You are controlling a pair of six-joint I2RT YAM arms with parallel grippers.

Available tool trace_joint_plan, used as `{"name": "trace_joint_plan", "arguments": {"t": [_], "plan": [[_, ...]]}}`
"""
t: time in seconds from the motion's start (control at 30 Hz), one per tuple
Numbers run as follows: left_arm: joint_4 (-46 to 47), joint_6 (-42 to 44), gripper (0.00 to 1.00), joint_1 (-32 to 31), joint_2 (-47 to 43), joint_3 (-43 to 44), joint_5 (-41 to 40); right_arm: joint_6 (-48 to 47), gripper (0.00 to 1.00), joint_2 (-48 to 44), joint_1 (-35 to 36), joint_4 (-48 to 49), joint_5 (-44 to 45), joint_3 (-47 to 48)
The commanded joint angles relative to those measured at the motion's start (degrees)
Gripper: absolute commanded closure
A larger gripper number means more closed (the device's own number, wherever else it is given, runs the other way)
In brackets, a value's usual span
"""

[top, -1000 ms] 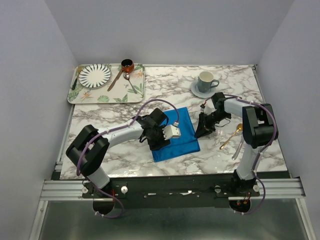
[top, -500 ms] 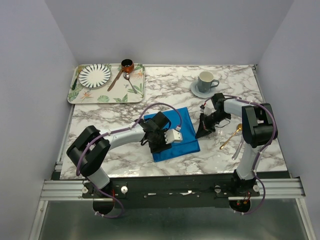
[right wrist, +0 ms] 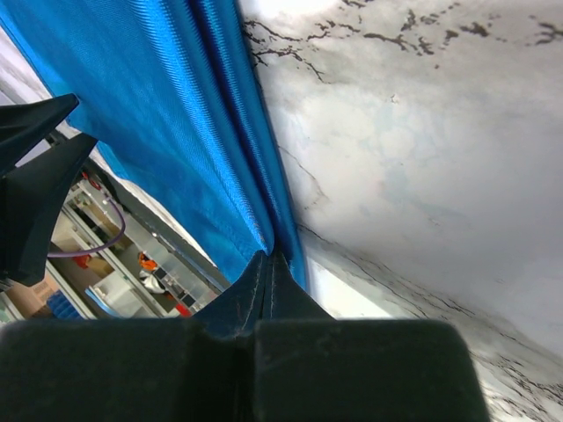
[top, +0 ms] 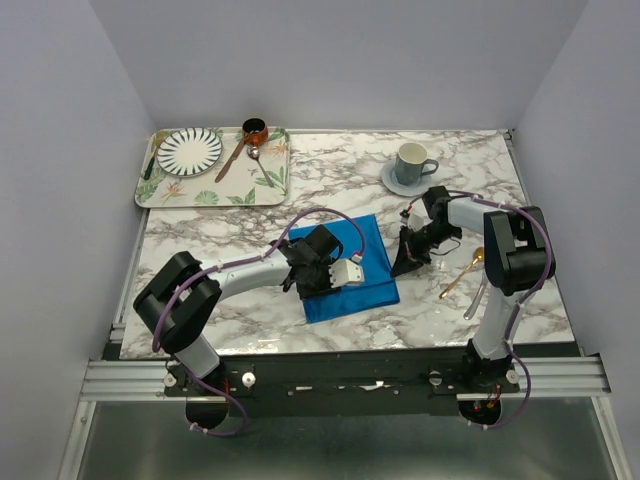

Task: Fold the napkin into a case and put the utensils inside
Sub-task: Pick up the square-folded napkin from the center of the board, then fold the square-folded napkin at the center of the board.

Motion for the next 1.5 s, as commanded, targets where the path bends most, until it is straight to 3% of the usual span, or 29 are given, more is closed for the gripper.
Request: {"name": "trace_joint_plan", "arguments": {"t": [0.0, 0.13, 0.3, 0.63, 1.1, 1.47], "plan": [[0.68, 1.08, 0.57, -0.15, -0.03, -0.52, -1.70, -0.51, 0.99, 0.62, 0.33, -1.00, -0.08, 0.20], [0.59, 1.25, 0.64, -0.15, -0.20, -0.43, -1.61, -0.51, 0.99, 0.45, 0.33, -1.17, 0.01, 0.47], [-0.64, 1.25, 0.66, -0.15, -0.90, 0.71, -1.70, -0.51, 0.99, 0.09, 0.41, -1.35, -0.34, 0.91], [-1.25, -0.06, 1.00, -0.15, -1.78, 2.46, -2.14, -1.30, 0.99, -1.84, 0.41, -2.75, -1.22, 2.22], [-9.95, -3.93, 1.00, -0.42, -7.75, 7.74, 2.61, -4.02, 0.99, -8.08, 0.41, -8.81, -0.69, 1.17], [-12.07, -4.02, 1.00, -3.14, -11.54, 5.72, 4.81, -7.27, 0.99, -10.72, 0.33, -11.90, -1.31, -0.50]]}}
